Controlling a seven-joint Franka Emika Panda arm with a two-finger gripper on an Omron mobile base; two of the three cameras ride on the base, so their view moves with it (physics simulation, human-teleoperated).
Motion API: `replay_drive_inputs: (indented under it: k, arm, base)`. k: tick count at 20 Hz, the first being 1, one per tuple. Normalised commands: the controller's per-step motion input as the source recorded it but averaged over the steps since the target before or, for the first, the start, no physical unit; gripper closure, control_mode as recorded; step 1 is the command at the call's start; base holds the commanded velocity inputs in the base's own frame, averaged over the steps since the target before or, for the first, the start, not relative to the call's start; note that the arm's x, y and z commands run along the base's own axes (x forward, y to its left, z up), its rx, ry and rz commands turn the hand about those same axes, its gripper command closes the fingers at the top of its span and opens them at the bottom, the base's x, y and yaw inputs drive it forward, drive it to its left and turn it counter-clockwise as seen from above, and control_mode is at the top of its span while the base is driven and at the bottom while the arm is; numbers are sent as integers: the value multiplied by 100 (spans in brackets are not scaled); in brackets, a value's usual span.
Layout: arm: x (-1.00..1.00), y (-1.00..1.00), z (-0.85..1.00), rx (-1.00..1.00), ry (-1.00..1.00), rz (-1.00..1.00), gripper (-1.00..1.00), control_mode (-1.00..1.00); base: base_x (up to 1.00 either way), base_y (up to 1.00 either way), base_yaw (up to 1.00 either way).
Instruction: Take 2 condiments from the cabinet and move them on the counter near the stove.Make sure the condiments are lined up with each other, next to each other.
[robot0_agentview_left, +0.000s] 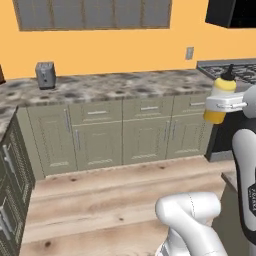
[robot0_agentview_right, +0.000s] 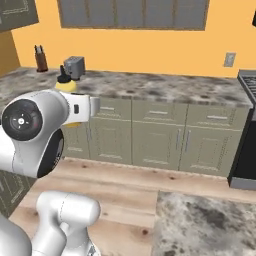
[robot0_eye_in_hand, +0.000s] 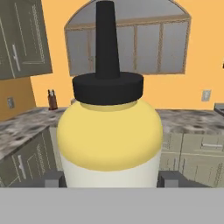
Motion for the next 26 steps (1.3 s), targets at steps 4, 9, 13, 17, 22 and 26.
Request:
replay_drive_inputs:
  k: [4,9,13,17,22,26]
  arm:
    - [0,0,0,0,0,0,100,100]
    - [0,0,0,0,0,0,100,100]
    - [0,0,0,0,0,0,100,100]
    - [0,0,0,0,0,0,100,100]
    - [0,0,0,0,0,0,100,100]
    - [0,0,0,0,0,0,100,100]
  base:
    - [18,0,-20]
    - [44,5,-7]
    - [96,33,0]
    - [100,36,0]
    - [100,49,0]
    - [100,55,0]
